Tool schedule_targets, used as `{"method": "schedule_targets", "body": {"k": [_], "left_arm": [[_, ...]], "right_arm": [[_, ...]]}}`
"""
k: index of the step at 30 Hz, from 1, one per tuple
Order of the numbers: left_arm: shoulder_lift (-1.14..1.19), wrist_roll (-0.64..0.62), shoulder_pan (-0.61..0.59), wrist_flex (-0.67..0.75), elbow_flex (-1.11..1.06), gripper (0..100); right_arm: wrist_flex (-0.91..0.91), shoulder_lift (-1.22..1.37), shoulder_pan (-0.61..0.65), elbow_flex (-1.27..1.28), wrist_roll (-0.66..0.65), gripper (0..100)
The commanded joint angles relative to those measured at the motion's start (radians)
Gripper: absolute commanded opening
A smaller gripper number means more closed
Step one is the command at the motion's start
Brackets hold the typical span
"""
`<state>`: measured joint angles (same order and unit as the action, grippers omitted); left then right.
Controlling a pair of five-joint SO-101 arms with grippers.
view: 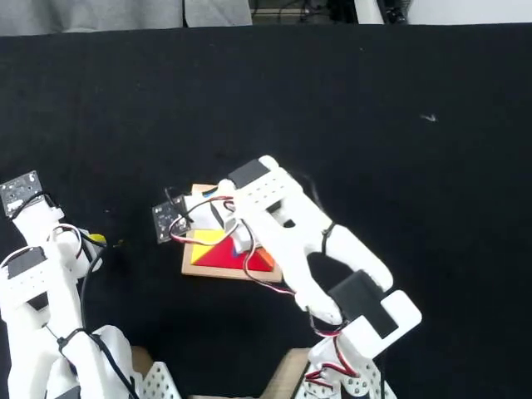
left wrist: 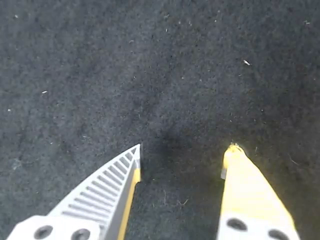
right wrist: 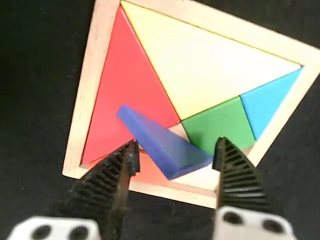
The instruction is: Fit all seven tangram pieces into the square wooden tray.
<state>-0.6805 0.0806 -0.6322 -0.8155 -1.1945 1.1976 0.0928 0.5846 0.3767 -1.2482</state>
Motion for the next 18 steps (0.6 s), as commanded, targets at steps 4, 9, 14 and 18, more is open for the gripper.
{"method": "schedule_targets", "body": {"k": [4, 9, 14, 18], "left_arm": [[-0.021, -0.003, -0.001, 0.003, 0.004, 26], [-0.021, -0.003, -0.001, 0.003, 0.004, 26], [-0.021, -0.003, -0.001, 0.003, 0.004, 26], [-0.021, -0.003, -0.001, 0.003, 0.004, 26]], "right_arm": [[-0.012, -0.007, -0.021, -0.035, -0.006, 7.8], [-0.014, -0.012, -0.020, -0.033, -0.006, 1.2], [-0.008, -0.015, -0.025, -0.082, 0.058, 1.1], [-0.005, -0.015, -0.026, -0.142, 0.138, 1.1]]}}
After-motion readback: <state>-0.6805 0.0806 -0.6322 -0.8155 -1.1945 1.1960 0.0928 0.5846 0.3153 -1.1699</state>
